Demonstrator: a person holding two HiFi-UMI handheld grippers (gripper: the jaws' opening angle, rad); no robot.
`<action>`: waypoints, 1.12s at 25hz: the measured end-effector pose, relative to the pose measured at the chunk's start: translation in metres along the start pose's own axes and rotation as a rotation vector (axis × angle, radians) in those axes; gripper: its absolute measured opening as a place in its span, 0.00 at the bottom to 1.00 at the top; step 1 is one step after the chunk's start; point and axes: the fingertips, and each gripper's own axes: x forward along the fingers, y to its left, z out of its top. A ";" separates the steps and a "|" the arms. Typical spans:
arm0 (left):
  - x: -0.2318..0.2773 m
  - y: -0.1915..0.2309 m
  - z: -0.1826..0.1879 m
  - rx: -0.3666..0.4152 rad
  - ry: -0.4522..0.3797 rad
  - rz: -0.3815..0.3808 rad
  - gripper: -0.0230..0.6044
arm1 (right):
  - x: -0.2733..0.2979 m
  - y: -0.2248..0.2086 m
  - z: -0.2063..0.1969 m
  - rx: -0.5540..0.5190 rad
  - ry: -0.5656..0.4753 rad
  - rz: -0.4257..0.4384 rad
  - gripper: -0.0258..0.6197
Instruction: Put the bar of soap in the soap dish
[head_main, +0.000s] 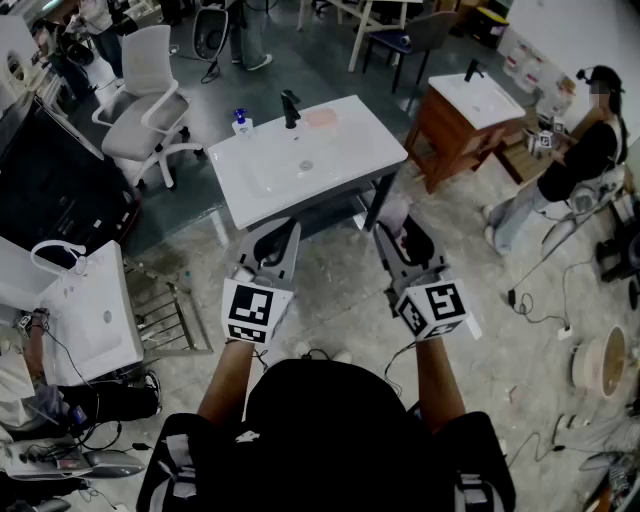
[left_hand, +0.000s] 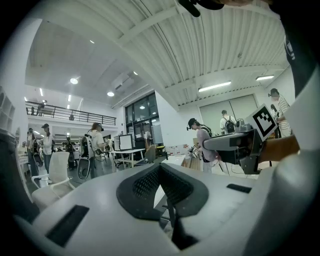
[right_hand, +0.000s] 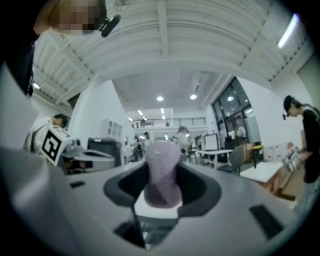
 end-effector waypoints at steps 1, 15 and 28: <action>0.001 -0.002 0.000 0.001 0.001 0.001 0.07 | -0.001 -0.002 0.000 0.002 -0.003 -0.003 0.37; 0.002 -0.034 -0.014 -0.003 0.033 0.041 0.07 | -0.019 -0.020 -0.017 0.014 -0.005 0.048 0.37; 0.009 -0.051 -0.020 0.021 0.049 0.043 0.07 | -0.025 -0.031 -0.028 0.044 0.004 0.069 0.37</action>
